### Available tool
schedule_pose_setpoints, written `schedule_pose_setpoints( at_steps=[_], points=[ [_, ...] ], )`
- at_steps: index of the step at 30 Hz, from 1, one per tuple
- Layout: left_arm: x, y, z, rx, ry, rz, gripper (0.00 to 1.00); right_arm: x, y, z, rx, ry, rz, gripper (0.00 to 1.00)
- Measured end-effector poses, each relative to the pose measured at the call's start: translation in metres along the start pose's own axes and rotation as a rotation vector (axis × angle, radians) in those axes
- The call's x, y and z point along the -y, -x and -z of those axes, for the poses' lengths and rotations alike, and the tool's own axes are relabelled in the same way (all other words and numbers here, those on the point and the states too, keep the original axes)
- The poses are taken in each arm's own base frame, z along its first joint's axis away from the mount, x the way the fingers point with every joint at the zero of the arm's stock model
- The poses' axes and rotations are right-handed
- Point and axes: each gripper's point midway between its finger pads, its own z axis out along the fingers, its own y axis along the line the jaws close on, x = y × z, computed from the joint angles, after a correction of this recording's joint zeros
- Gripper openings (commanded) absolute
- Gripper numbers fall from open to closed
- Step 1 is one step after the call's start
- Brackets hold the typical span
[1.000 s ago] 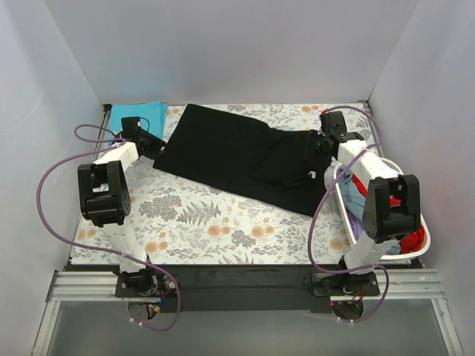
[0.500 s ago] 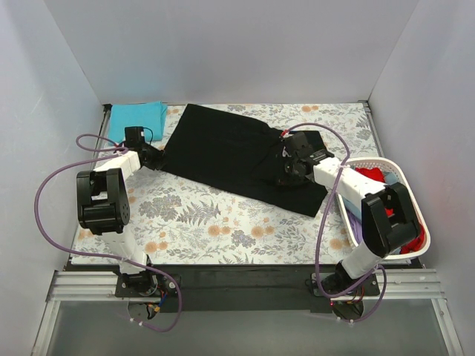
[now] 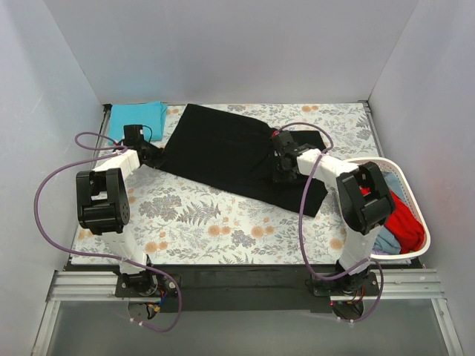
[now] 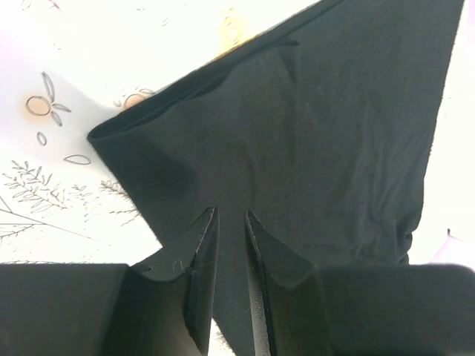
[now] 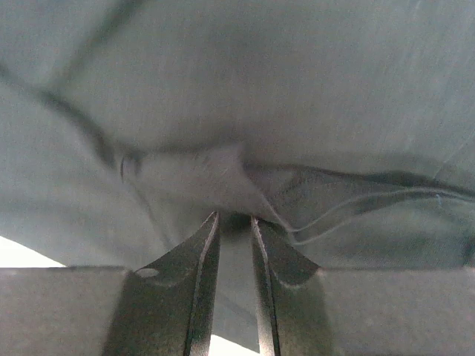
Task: Fold and stack the t-shirts
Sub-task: Fold the tshirt
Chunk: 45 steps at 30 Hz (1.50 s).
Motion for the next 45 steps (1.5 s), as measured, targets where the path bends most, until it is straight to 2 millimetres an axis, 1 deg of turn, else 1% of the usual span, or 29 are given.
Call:
schedule_pose_setpoints(
  at_steps=[2, 5, 6, 7, 8, 10, 11, 13, 15, 17, 18, 20, 24, 28, 31, 33, 36, 37, 38, 39, 45],
  points=[
    [0.003, 0.002, 0.001, 0.005, -0.006, -0.002, 0.19, 0.0, 0.014, -0.009, 0.007, -0.017, 0.006, 0.29],
    [0.006, 0.004, 0.001, 0.009, -0.012, -0.006, 0.19, -0.003, 0.046, -0.021, 0.052, -0.031, 0.016, 0.33],
    [0.006, 0.004, 0.001, 0.009, -0.013, -0.006, 0.19, -0.005, 0.059, -0.023, 0.076, -0.032, 0.023, 0.38],
    [0.006, 0.004, 0.001, 0.008, -0.013, -0.006, 0.19, -0.008, 0.07, -0.024, 0.099, -0.032, 0.028, 0.39],
    [0.006, 0.004, 0.001, 0.008, -0.012, -0.006, 0.19, -0.008, 0.078, -0.024, 0.114, -0.033, 0.033, 0.41],
    [0.006, 0.004, 0.001, 0.008, -0.012, -0.006, 0.19, -0.009, 0.087, -0.021, 0.139, -0.035, 0.038, 0.45],
    [0.006, 0.004, 0.001, 0.008, -0.013, -0.007, 0.19, -0.008, 0.089, -0.019, 0.146, -0.039, 0.039, 0.47],
    [0.006, 0.004, 0.001, 0.008, -0.012, -0.008, 0.19, -0.005, 0.087, -0.016, 0.147, -0.048, 0.041, 0.47],
    [0.006, 0.004, 0.001, 0.008, -0.012, -0.011, 0.19, 0.001, 0.075, -0.008, 0.141, -0.059, 0.039, 0.48],
    [0.005, 0.004, 0.002, 0.009, -0.012, -0.015, 0.19, 0.01, 0.057, 0.004, 0.125, -0.075, 0.028, 0.48],
    [0.005, 0.004, 0.003, 0.009, -0.011, -0.017, 0.19, 0.013, 0.05, 0.011, 0.123, -0.081, 0.021, 0.5],
    [0.006, 0.005, 0.006, 0.013, -0.014, -0.022, 0.19, 0.018, 0.039, 0.026, 0.141, -0.078, 0.004, 0.51],
    [0.01, 0.006, 0.017, 0.027, -0.032, -0.03, 0.2, 0.032, 0.004, 0.057, 0.154, -0.074, -0.038, 0.54],
    [0.005, 0.002, 0.025, 0.029, -0.034, -0.034, 0.2, 0.044, -0.025, 0.073, 0.164, -0.072, -0.083, 0.56],
    [-0.006, -0.006, 0.025, 0.015, -0.012, -0.032, 0.2, 0.053, -0.047, 0.076, 0.152, -0.08, -0.114, 0.57],
    [-0.014, -0.01, 0.023, 0.006, 0.009, -0.029, 0.2, 0.06, -0.063, 0.075, 0.132, -0.092, -0.134, 0.57],
    [-0.02, -0.012, 0.023, 0.0, 0.029, -0.027, 0.2, 0.068, -0.085, 0.07, 0.088, -0.116, -0.156, 0.57],
    [-0.021, -0.012, 0.023, 0.001, 0.031, -0.027, 0.2, 0.071, -0.09, 0.069, 0.078, -0.123, -0.162, 0.54],
    [-0.021, -0.012, 0.023, 0.003, 0.031, -0.028, 0.2, 0.073, -0.095, 0.068, 0.066, -0.131, -0.167, 0.5],
    [-0.021, -0.012, 0.023, 0.004, 0.033, -0.028, 0.2, 0.076, -0.099, 0.067, 0.058, -0.139, -0.171, 0.42],
    [-0.022, -0.011, 0.022, 0.006, 0.036, -0.025, 0.2, 0.083, -0.104, 0.063, 0.046, -0.17, -0.188, 0.31]
  ],
)
